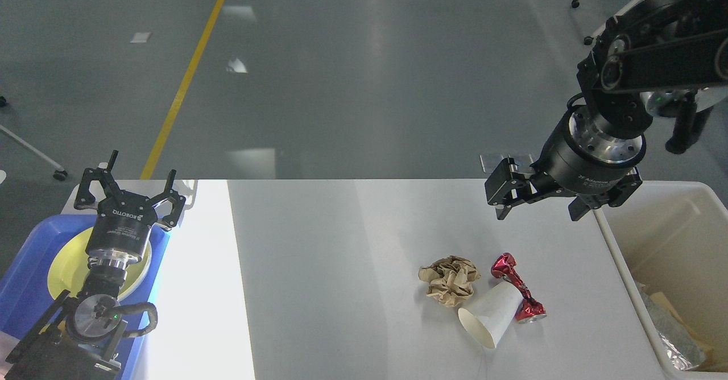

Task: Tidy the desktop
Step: 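Move the right gripper over the crumpled brown paper and lower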

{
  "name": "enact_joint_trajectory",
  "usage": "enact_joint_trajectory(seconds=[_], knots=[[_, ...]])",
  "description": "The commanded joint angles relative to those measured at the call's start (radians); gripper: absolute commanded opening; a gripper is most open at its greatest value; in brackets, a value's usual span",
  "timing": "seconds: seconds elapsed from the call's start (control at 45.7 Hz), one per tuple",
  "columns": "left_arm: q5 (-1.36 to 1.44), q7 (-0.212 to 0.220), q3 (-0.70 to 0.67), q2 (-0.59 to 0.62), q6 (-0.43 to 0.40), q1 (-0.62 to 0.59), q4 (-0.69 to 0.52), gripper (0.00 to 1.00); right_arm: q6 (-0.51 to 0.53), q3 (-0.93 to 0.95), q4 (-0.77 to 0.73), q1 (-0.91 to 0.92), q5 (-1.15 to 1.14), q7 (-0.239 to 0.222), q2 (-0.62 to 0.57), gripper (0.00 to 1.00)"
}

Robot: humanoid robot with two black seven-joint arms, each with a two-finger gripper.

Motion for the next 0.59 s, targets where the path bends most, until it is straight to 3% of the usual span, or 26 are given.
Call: enact_joint_trajectory(seconds=[0.0,0.044,0.153,0.284,0.437,0.568], knots=[[0.0,0.0,0.001,0.0,-0.001,0.0,0.0,0.97,-0.018,0.003,-0.017,-0.085,-0.032,0.001,0.0,1.0],[0.0,0.0,0.001,0.0,0.001,0.0,0.0,0.97,-0.023,0.007,-0.029,-0.122,-0.024,0.001,0.001,1.0],[0.0,0.0,0.001,0.0,0.001,0.0,0.0,0.97,-0.069,0.004,-0.068,-0.217,0.111,-0.003,0.001,0.89],[0.0,0.002,-0.001,0.002,0.001,0.0,0.0,0.97,-0.172,0.004,-0.066,-0.277,0.335,-0.045,0.023,0.88],[0.0,0.0,-0.001,0.002,0.001,0.0,0.0,0.97,-0.369,0.012,-0.063,-0.388,0.557,-0.12,0.052,0.89],[0.0,0.002,-0.001,0.002,0.001,0.0,0.0,0.97,-0.547,0.023,-0.065,-0.529,0.656,-0.117,0.092,0.89]])
